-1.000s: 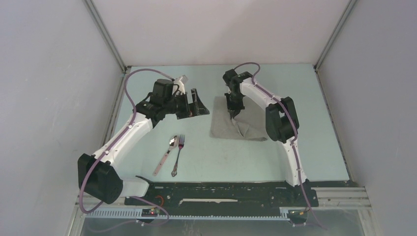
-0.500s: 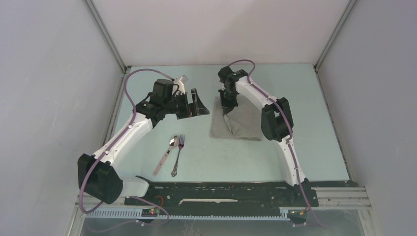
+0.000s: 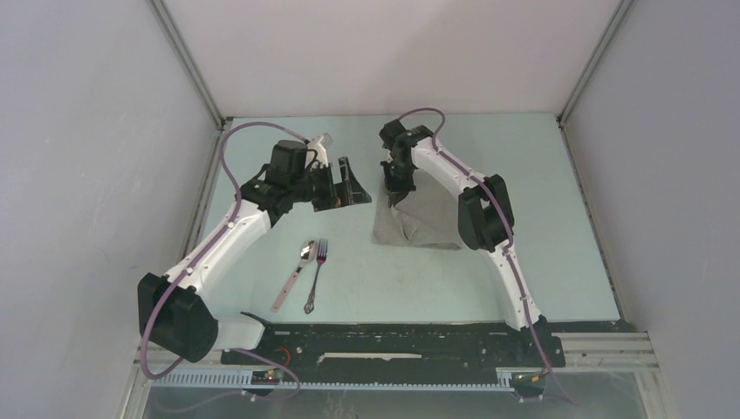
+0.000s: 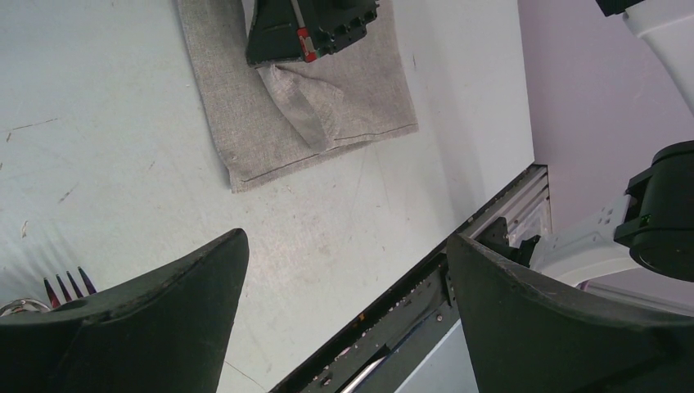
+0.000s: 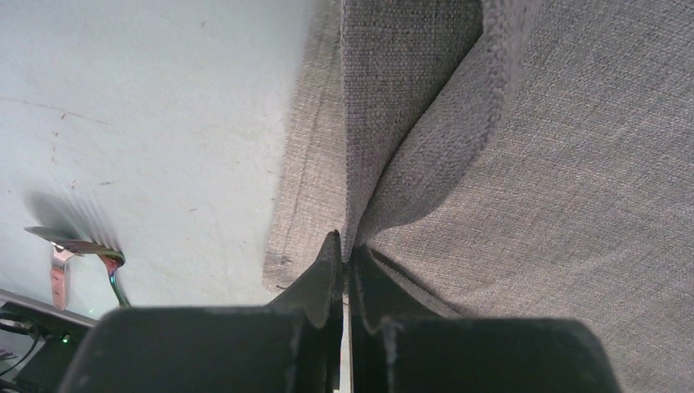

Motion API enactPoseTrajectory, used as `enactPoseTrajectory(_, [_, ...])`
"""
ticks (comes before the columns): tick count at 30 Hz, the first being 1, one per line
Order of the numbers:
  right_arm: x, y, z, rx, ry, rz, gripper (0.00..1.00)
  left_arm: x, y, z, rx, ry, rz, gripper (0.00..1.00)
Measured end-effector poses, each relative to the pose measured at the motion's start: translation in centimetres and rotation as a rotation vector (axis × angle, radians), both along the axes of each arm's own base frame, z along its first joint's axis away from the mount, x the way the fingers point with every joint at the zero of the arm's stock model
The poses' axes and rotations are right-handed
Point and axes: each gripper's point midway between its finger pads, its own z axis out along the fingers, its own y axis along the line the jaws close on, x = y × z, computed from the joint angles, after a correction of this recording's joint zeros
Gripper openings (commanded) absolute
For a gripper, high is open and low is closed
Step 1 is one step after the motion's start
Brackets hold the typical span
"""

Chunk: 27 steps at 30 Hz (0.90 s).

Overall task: Fold the napkin into a case and place the utensils inside
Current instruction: Fold the rectangle-folded napkin at the center of the board.

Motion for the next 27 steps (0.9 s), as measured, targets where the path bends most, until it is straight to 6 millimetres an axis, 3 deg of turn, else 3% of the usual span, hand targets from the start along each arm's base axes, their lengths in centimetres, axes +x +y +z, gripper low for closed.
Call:
enactPoseTrajectory(19, [-0.3,0.8,-1.2,0.010,0.031,0.001,0.00,-0.1,-0.1,0.4,-0.014,-0.009,-0.008,0.99])
enactPoseTrajectory(24, [0.1,1.2,-0.9,0.033,0.029,-0.015,0.39,-0.1,-0.1,0.4,-0.014,-0.009,-0.008,0.99])
enactPoseTrajectory(27, [-0.1,1.7,-0.6,0.067,0.047,-0.017,0.50,-0.1,-0.1,0.4,-0.013,-0.009,-0.008,0.99])
